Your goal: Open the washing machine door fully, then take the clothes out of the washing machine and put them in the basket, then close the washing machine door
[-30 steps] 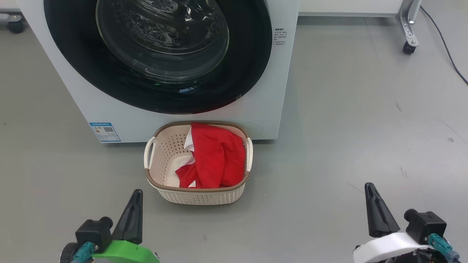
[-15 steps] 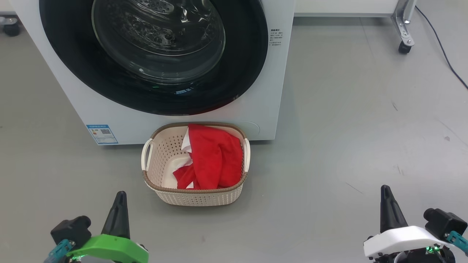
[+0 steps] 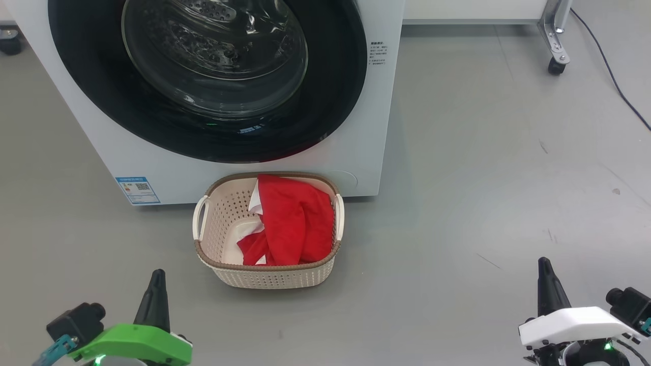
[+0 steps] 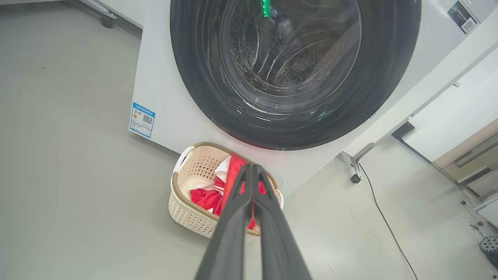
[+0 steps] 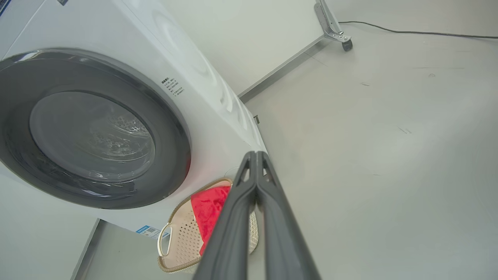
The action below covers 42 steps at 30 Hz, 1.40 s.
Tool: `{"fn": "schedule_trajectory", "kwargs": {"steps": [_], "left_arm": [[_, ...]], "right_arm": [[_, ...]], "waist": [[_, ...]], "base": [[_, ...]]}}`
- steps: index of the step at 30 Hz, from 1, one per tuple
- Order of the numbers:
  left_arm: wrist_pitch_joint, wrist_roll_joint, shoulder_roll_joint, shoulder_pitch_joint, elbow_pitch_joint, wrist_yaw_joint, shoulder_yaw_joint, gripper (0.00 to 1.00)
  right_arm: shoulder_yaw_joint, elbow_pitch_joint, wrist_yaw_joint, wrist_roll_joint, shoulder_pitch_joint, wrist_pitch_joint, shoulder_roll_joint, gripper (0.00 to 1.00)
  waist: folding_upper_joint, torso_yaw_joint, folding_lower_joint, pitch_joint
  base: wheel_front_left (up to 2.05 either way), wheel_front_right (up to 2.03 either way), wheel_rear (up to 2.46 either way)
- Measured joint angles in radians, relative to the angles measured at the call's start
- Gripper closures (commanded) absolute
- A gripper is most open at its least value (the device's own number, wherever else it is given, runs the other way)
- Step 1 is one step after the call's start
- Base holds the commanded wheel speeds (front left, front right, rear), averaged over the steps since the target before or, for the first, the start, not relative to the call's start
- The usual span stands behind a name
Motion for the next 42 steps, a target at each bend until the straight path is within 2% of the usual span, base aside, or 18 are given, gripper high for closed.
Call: {"fn": "schedule_trajectory", "kwargs": {"steps": [42], "left_arm": [[0.146,-0.534,-0.009,-0.033,0.035,-0.058,0.140,1.00]], "right_arm": [[-0.104,0.080,0.062,0.569,-0.087,0.135,-0.002,1.00]], "waist": [[0.0000,-0.037,0.0000,-0.012]], "base": [[0.00,0.00,0.00]]}}
